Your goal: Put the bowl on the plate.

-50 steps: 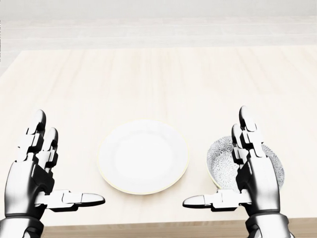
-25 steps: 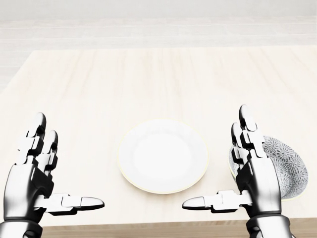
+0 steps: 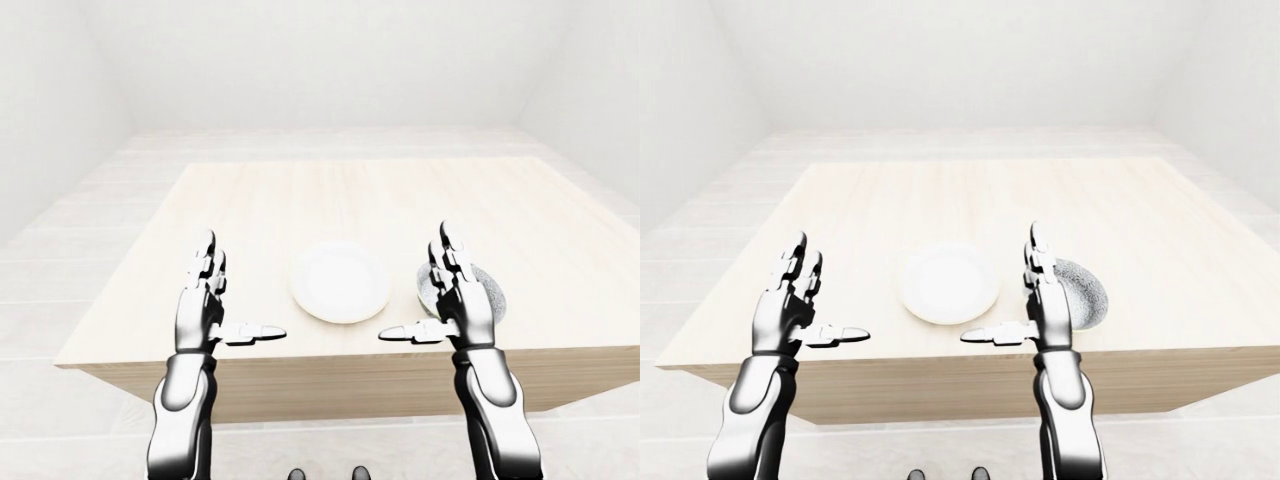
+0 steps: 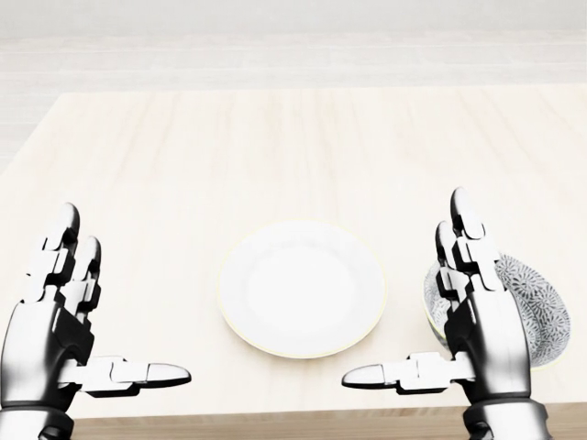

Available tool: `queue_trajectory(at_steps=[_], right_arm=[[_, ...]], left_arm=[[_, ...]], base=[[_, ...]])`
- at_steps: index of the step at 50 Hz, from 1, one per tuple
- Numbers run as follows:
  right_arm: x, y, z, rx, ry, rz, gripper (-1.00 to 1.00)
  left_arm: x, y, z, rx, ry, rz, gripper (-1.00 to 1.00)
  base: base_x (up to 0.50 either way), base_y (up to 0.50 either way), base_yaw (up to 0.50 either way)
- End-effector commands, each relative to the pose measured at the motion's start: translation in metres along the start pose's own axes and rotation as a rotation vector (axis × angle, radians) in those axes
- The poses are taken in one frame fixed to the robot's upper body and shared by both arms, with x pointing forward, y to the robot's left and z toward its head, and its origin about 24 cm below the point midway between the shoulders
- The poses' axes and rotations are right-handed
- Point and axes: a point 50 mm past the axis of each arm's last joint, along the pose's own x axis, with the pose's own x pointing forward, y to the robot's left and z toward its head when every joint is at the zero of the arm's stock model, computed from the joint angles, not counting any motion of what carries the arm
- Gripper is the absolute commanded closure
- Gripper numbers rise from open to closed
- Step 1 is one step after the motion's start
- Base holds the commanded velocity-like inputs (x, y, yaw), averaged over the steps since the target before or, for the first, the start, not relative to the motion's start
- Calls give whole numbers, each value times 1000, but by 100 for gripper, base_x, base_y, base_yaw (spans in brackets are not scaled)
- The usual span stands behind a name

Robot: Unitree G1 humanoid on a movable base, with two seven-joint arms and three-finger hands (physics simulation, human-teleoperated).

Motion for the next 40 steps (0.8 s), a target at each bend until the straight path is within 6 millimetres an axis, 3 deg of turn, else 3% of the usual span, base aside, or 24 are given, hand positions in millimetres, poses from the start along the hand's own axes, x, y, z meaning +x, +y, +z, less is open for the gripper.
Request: queue_trajectory(at_steps=[1,11,21,40], right_arm=[[-2,-3,14,-27,-54,-2,-100],[-4,-7,16,-92,-61,-12,-100],[-5,-12,22,-148,-75,-16,-100],[-1,-17,30,-308,-103,-63,-100]], left_arm=[[-1,2,7,18,-25,-11,-100],[0,5,5,75,-15,-8,-100],[-6,2,-9,135,56,-21,-100],[-8,3,-3,167,38,-31,-100]], base=[[0,0,0],[0,0,0],[0,0,0],[0,0,0]])
